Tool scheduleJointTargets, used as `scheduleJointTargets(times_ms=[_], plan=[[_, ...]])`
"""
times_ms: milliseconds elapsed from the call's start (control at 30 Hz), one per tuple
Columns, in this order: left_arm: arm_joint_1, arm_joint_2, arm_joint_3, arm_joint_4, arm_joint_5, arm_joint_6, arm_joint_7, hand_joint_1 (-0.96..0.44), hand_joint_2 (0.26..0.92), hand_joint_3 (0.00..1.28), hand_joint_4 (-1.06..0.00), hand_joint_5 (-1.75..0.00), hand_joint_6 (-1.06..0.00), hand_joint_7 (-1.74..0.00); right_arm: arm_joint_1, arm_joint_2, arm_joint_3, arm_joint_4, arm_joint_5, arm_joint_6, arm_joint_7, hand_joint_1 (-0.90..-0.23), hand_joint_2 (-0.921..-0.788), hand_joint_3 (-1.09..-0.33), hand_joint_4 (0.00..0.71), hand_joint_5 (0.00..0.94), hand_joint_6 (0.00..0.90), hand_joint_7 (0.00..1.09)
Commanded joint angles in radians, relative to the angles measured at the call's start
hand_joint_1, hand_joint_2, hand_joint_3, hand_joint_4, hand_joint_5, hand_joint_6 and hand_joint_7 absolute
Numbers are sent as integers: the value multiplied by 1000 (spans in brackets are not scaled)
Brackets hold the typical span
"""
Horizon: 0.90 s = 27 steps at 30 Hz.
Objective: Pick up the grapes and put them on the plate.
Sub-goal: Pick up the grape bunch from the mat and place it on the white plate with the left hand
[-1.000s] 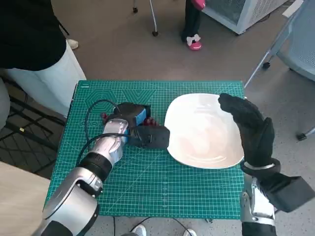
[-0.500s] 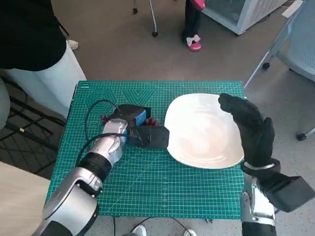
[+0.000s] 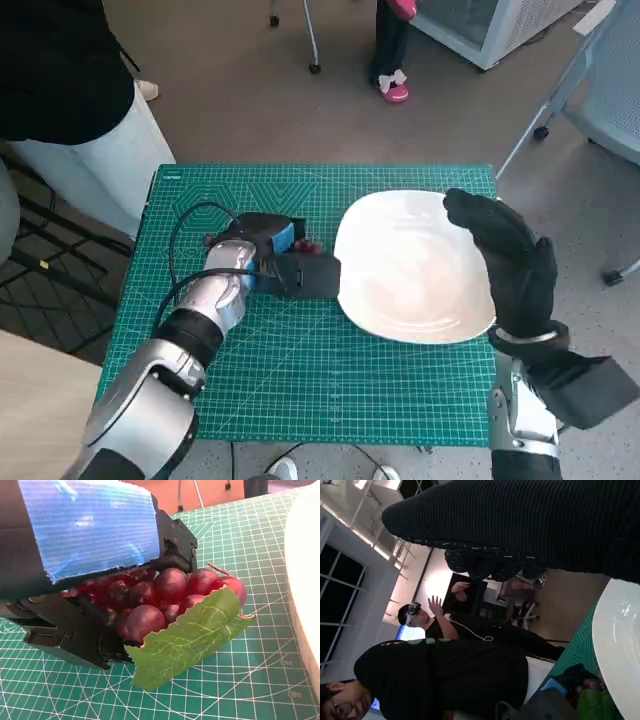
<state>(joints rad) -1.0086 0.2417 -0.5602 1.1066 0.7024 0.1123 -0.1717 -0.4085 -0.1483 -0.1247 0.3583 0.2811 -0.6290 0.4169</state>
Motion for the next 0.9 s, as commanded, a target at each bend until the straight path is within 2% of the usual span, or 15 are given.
scheduleJointTargets(times_ms=[33,133,300,500,700,900], plan=[[-14,42,22,-127,-7,32,-46,1,921,174,-540,-1368,-538,-1208,2,3,-3,18,3,2,7,-623,-921,-883,376,0,13,469],[8,80,45,-267,-6,61,-76,1,921,160,-553,-1360,-559,-1179,0,3,-3,21,1,0,5,-623,-921,-883,377,0,13,469],[62,134,86,-484,0,99,-98,4,921,160,-543,-1458,-597,-1048,-4,5,-3,28,-1,-4,5,-623,-921,-883,377,0,13,470],[116,188,135,-696,3,123,-118,5,921,164,-528,-1489,-608,-1017,-9,6,-1,37,-3,-8,4,-623,-921,-883,377,0,13,471],[156,218,160,-811,14,115,-112,3,921,155,-525,-1396,-605,-1116,-19,7,0,48,-3,-11,3,-623,-921,-884,377,0,12,472],[169,227,168,-858,20,105,-110,3,921,170,-482,-1398,-606,-1157,-28,8,0,56,-4,-14,1,-623,-921,-884,376,0,11,473]])
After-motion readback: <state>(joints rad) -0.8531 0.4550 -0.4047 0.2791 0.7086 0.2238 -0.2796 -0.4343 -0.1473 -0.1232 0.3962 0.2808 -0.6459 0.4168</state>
